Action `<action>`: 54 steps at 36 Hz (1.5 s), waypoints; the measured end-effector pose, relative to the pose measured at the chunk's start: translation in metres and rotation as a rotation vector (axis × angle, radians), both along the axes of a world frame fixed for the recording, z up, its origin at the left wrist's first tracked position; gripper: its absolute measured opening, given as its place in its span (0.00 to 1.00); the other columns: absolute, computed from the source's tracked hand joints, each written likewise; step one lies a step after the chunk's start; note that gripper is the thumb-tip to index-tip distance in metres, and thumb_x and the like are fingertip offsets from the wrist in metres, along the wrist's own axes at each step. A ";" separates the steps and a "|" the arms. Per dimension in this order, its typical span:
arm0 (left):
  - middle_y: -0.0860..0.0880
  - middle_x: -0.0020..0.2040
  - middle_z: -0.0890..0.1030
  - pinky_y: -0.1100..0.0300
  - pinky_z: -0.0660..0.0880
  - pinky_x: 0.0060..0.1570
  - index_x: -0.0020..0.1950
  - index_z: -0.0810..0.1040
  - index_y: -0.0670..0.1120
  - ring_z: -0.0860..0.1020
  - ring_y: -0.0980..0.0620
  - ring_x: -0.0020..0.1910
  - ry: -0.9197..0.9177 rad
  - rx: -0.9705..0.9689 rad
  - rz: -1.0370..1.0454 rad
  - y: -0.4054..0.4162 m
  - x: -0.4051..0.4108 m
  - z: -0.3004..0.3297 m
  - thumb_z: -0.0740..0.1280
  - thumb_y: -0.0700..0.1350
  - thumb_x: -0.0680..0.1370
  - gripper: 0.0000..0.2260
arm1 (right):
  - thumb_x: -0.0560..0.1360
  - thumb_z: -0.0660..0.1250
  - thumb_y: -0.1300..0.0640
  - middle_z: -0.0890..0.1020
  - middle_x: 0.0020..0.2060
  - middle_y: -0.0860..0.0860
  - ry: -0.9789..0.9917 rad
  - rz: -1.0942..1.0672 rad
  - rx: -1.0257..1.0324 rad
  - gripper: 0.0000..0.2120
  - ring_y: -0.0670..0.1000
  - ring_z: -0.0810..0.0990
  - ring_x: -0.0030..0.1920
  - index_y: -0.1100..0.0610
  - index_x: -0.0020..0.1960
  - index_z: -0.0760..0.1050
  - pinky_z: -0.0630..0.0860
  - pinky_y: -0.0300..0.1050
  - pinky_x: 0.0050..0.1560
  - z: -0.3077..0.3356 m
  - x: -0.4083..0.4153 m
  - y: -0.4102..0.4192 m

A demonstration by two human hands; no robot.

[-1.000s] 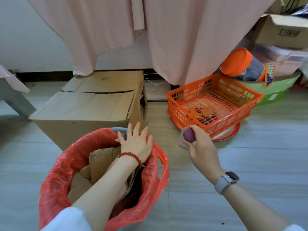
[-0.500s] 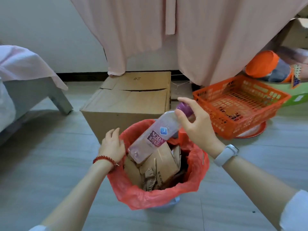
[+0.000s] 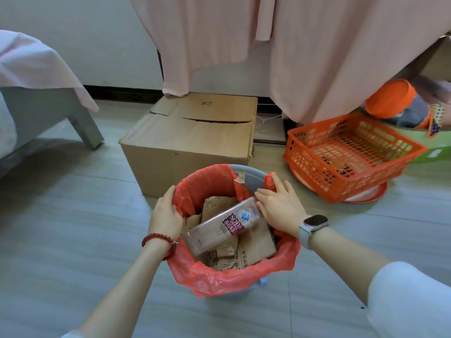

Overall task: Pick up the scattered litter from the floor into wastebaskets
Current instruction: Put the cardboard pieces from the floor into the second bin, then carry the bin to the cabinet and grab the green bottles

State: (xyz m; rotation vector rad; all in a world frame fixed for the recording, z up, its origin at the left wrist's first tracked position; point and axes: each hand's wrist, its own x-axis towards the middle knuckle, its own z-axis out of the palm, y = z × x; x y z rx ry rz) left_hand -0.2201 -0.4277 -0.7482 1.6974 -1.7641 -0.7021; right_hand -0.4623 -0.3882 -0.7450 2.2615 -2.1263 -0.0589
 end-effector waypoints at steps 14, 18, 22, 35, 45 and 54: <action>0.40 0.65 0.70 0.55 0.68 0.55 0.70 0.65 0.45 0.72 0.41 0.60 -0.062 -0.061 0.060 0.002 0.000 -0.005 0.55 0.41 0.80 0.18 | 0.77 0.60 0.62 0.63 0.71 0.59 -0.779 -0.365 -0.084 0.29 0.57 0.62 0.71 0.55 0.75 0.53 0.58 0.44 0.68 0.009 -0.020 0.025; 0.39 0.61 0.74 0.55 0.68 0.56 0.67 0.70 0.44 0.73 0.42 0.59 -0.091 -0.092 0.088 -0.008 0.003 -0.010 0.56 0.43 0.80 0.16 | 0.77 0.57 0.62 0.72 0.65 0.60 -0.666 -0.401 -0.101 0.23 0.61 0.70 0.65 0.56 0.72 0.61 0.66 0.51 0.63 -0.002 -0.019 0.027; 0.40 0.57 0.77 0.54 0.68 0.53 0.63 0.73 0.44 0.74 0.41 0.57 -0.156 -0.046 0.117 -0.006 0.009 -0.008 0.56 0.43 0.80 0.14 | 0.78 0.55 0.61 0.71 0.59 0.60 -0.494 -0.435 -0.069 0.23 0.66 0.73 0.57 0.53 0.72 0.58 0.70 0.56 0.53 0.002 -0.012 0.031; 0.41 0.58 0.78 0.50 0.71 0.52 0.64 0.71 0.46 0.75 0.40 0.57 -0.172 0.343 0.258 0.143 0.044 0.110 0.57 0.46 0.80 0.14 | 0.77 0.56 0.64 0.70 0.61 0.61 -0.430 -0.405 0.161 0.21 0.66 0.73 0.56 0.61 0.69 0.62 0.71 0.57 0.46 0.113 0.025 0.126; 0.44 0.61 0.77 0.51 0.72 0.55 0.63 0.74 0.45 0.75 0.41 0.58 -0.109 0.418 0.598 0.311 0.082 0.290 0.60 0.45 0.79 0.14 | 0.77 0.55 0.66 0.70 0.56 0.59 -0.487 -0.112 0.380 0.29 0.63 0.72 0.52 0.53 0.75 0.51 0.70 0.53 0.43 0.282 0.073 0.211; 0.42 0.61 0.76 0.50 0.72 0.55 0.65 0.73 0.44 0.75 0.41 0.59 -0.117 0.402 1.057 0.471 0.102 0.427 0.61 0.43 0.79 0.15 | 0.76 0.53 0.67 0.65 0.63 0.59 -0.460 0.324 0.592 0.30 0.63 0.71 0.58 0.53 0.76 0.48 0.72 0.53 0.50 0.418 0.138 0.276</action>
